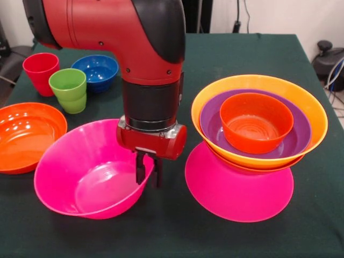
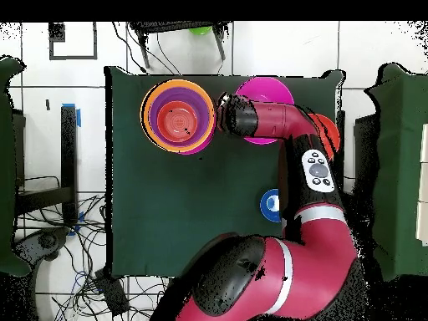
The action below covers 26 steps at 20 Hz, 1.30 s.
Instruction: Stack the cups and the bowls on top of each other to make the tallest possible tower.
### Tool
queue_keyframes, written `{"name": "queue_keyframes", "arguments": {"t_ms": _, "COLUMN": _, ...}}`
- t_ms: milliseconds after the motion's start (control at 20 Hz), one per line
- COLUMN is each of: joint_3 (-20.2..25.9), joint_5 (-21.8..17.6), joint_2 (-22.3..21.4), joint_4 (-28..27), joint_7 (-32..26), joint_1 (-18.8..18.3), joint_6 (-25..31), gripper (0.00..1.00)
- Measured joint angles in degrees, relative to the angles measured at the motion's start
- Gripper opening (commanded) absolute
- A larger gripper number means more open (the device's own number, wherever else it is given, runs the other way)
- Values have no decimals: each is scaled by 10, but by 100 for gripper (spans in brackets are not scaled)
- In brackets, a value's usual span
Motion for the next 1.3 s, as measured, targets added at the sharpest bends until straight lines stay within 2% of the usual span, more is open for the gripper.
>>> {"name": "queue_keyframes", "arguments": {"t_ms": 800, "joint_3": 9, "joint_5": -4, "joint_2": -19, "joint_4": 0, "joint_7": -1, "joint_1": -1, "joint_6": 0, "gripper": 0}}
{"name": "queue_keyframes", "arguments": {"t_ms": 1300, "joint_3": 33, "joint_5": -3, "joint_2": -78, "joint_4": 53, "joint_7": -1, "joint_1": -2, "joint_6": 6, "gripper": 0}}
